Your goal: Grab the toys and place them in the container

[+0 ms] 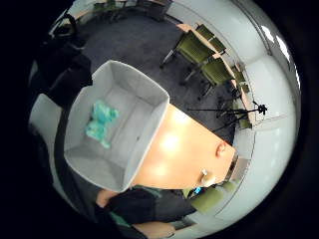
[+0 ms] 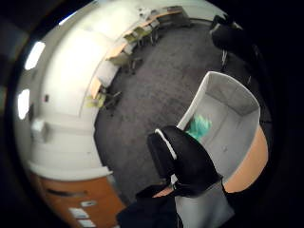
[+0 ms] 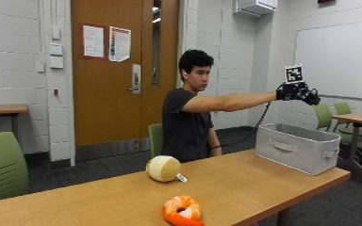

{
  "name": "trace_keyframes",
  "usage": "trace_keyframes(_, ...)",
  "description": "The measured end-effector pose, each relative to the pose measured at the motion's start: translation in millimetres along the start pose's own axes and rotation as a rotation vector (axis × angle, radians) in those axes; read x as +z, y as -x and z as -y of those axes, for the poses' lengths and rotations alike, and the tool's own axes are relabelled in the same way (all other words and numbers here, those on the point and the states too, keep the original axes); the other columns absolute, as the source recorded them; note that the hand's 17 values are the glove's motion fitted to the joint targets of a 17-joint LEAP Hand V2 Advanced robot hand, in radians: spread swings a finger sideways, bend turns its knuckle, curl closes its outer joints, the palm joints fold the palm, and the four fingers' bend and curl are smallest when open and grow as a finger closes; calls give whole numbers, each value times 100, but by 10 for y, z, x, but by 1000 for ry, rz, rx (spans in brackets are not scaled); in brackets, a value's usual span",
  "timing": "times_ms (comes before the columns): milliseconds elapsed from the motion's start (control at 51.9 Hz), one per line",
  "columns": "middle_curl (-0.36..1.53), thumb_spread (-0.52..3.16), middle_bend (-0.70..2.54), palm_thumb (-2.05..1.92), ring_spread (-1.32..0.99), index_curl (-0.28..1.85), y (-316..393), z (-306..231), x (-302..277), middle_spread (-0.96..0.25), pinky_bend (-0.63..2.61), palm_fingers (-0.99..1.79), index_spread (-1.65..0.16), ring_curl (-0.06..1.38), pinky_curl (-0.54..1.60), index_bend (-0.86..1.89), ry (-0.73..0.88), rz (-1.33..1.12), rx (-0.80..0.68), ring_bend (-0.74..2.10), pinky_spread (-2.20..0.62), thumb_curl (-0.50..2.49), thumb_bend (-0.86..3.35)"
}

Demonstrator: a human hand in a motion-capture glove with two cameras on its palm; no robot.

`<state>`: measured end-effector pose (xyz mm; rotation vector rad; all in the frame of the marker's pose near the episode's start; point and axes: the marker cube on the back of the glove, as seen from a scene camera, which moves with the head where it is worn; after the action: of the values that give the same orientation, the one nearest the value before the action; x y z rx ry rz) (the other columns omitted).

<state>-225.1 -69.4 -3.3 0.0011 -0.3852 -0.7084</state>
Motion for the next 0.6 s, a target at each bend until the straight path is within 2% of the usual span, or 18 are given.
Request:
trace_keyframes(96,55,126,53,-4,-31,123,-22,-16,-11,-19,110,18,-45,37,44,9,-15,-243,166,103,-26,68,-4)
trace_keyframes(135,55,127,54,-4,-31,119,174,-23,10,-19,109,20,-45,37,42,11,-14,-312,181,104,-26,64,-4)
trace_keyframes(193,54,127,55,-4,-31,113,337,-114,-52,-19,108,23,-45,36,41,12,-23,-287,166,104,-25,60,-5)
trace_keyframes(308,54,127,55,-4,-32,104,80,-463,-267,-18,106,25,-43,36,40,13,-26,-406,169,105,-25,52,-4)
trace_keyframes(366,54,126,55,-5,-32,100,4,-635,-394,-18,105,25,-42,35,39,13,-38,-377,191,105,-25,48,-4)
trace_keyframes(443,53,126,56,-4,-33,95,-17,-948,-603,-18,102,27,-41,35,38,15,-38,-224,135,104,-25,45,-4)
trace_keyframes(597,52,125,55,-4,-34,87,-383,-1510,-927,-19,100,29,-39,34,36,15,-24,-232,196,104,-25,38,-4)
